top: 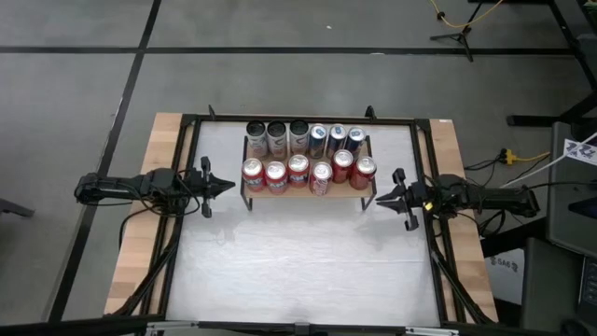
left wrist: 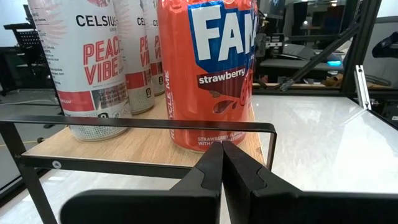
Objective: Place canned beverage on shelf
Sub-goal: Return to Home Position
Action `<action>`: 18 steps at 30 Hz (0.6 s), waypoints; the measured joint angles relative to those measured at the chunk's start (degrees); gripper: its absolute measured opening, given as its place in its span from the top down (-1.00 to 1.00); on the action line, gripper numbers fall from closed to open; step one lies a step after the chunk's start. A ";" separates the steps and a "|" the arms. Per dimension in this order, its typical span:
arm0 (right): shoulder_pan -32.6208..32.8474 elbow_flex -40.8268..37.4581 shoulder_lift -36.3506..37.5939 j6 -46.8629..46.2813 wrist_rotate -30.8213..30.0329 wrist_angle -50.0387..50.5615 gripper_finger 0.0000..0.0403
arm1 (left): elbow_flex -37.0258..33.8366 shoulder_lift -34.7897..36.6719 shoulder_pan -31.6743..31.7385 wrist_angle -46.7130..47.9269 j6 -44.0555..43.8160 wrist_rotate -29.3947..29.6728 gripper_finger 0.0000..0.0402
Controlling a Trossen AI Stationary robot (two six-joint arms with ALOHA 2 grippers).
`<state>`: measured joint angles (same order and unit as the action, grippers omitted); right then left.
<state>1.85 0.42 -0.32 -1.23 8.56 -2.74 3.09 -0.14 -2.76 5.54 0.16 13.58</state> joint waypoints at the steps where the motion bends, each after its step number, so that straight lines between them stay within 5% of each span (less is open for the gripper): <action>1: 0.00 0.01 0.21 0.18 -0.09 0.04 0.84 | 0.00 0.00 0.00 0.00 0.00 0.00 1.00; 18: 0.04 0.04 -0.21 1.57 -7.80 1.74 0.84 | 0.00 0.00 0.00 0.00 0.44 0.42 1.00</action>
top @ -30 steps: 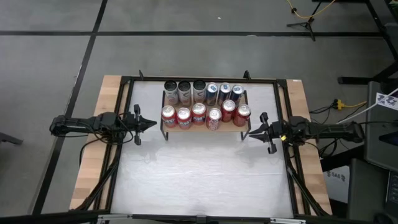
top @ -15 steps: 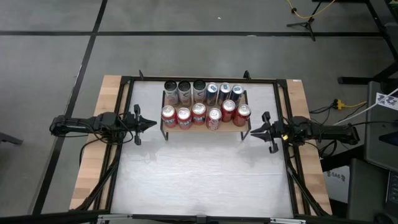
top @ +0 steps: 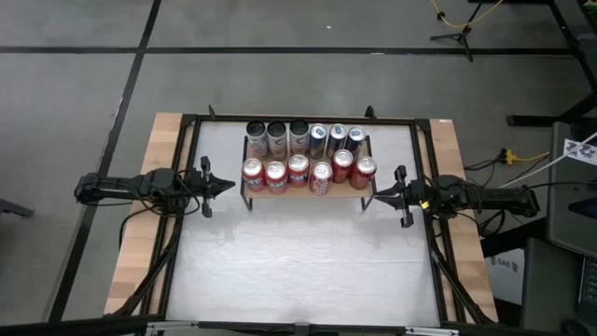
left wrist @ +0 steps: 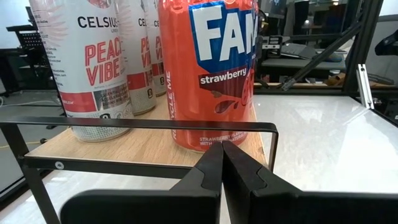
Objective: Place canned beverage on shelf
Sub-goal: Return to Home Position
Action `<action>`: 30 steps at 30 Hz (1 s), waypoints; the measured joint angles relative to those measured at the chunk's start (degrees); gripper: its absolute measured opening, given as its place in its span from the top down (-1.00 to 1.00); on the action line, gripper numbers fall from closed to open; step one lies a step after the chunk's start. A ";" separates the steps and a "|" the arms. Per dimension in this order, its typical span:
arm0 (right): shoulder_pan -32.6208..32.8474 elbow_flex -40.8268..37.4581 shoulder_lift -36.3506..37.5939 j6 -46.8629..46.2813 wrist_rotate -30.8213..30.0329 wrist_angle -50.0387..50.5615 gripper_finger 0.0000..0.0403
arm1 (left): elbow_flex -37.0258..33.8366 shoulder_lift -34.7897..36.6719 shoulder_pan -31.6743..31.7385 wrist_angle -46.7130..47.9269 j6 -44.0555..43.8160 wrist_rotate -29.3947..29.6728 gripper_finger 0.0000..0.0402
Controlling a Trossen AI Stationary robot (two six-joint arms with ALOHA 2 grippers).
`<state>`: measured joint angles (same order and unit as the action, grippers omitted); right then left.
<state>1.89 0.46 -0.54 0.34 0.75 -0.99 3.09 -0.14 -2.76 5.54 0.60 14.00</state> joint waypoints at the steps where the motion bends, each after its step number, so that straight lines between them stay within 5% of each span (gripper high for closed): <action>1: 0.00 0.01 -0.01 0.00 -0.01 0.00 0.84 | 0.00 0.00 0.00 0.00 0.00 -0.02 1.00; 30: -0.04 -0.01 -0.09 0.00 1.27 -0.13 0.84 | 0.00 0.00 0.00 -0.02 -0.02 0.04 1.00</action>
